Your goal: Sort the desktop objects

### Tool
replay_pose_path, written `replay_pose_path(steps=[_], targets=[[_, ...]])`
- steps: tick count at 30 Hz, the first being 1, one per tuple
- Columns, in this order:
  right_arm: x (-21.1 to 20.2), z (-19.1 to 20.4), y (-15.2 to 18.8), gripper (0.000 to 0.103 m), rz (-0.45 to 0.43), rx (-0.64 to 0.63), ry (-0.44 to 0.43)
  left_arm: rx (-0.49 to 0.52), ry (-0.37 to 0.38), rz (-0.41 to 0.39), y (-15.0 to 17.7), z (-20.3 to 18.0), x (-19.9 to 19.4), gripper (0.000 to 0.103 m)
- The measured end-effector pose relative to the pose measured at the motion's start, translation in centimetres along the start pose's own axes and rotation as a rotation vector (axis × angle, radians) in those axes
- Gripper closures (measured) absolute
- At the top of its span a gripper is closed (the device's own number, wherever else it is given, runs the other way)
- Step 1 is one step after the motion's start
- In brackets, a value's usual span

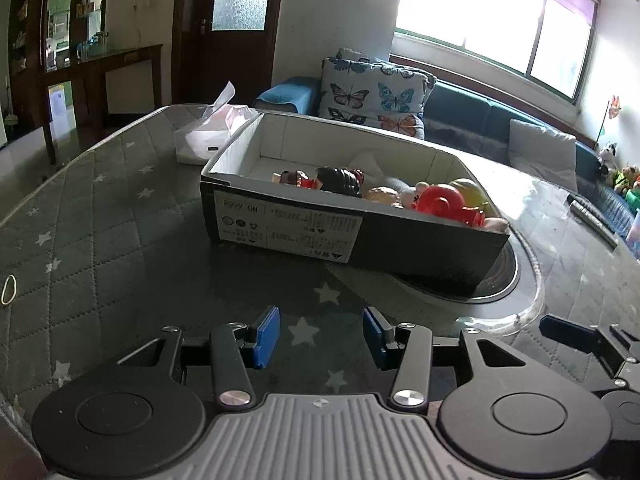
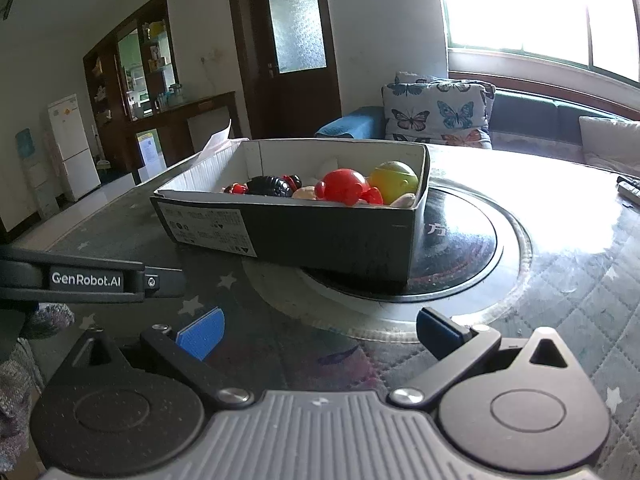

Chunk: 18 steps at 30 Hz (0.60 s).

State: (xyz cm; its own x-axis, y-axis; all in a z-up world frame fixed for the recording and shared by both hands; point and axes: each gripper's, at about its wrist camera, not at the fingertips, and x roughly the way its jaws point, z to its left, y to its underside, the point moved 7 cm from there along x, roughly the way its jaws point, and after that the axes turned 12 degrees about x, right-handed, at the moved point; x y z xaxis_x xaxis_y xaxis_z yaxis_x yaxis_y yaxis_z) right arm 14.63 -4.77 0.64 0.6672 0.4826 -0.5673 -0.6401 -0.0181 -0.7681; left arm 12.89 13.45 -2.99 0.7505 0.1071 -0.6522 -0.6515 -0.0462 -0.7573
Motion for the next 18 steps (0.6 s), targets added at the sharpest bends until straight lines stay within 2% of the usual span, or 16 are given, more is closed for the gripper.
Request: replay_pose_path(steps=[18], targets=[[0.8, -0.4, -0.3, 0.000, 0.032, 0.024, 0.000, -0.002, -0.021, -0.003, -1.1, -0.1, 0.6, 0.058]])
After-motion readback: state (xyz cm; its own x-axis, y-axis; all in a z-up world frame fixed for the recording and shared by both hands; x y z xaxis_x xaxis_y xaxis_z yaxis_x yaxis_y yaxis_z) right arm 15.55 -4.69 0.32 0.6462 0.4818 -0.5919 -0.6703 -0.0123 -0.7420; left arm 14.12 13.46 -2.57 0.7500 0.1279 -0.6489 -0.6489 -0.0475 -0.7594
